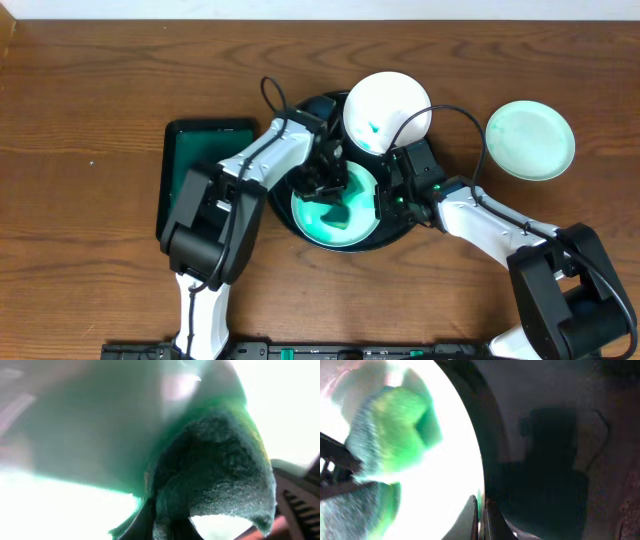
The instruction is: Clean dirty plates on tray and stack at the side
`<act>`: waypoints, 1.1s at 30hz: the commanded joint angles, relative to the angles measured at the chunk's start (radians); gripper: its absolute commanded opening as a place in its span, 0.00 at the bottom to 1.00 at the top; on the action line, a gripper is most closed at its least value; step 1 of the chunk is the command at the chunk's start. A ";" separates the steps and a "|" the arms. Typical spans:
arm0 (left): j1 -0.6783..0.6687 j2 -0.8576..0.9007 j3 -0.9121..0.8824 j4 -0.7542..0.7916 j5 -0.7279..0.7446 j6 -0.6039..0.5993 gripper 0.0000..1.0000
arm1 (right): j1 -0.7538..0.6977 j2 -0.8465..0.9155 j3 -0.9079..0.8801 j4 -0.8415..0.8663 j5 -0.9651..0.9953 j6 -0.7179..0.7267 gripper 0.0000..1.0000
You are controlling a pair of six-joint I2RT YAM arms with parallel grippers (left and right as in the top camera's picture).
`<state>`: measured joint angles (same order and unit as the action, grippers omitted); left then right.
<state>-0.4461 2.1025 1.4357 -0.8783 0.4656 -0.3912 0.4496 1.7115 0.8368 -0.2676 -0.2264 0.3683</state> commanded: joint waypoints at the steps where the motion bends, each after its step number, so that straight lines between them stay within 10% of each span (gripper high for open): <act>1: 0.084 0.092 -0.074 -0.037 -0.585 -0.023 0.07 | -0.006 0.011 -0.002 -0.013 0.035 -0.013 0.01; 11: 0.091 0.092 -0.074 -0.041 -0.956 -0.106 0.07 | -0.012 0.011 -0.002 -0.013 0.035 -0.013 0.01; 25: -0.035 0.092 -0.069 0.024 -0.471 0.043 0.07 | -0.012 0.011 -0.002 -0.012 0.035 -0.013 0.01; 29: -0.069 0.092 -0.069 0.026 -0.450 0.042 0.07 | -0.010 0.029 -0.002 0.002 0.035 -0.013 0.23; 33: -0.085 0.092 -0.069 0.023 -0.430 0.039 0.07 | -0.010 0.085 -0.002 0.047 -0.023 -0.005 0.22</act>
<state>-0.5018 2.0674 1.4330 -0.8944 -0.0574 -0.3645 0.4492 1.7344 0.8516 -0.2337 -0.2707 0.3630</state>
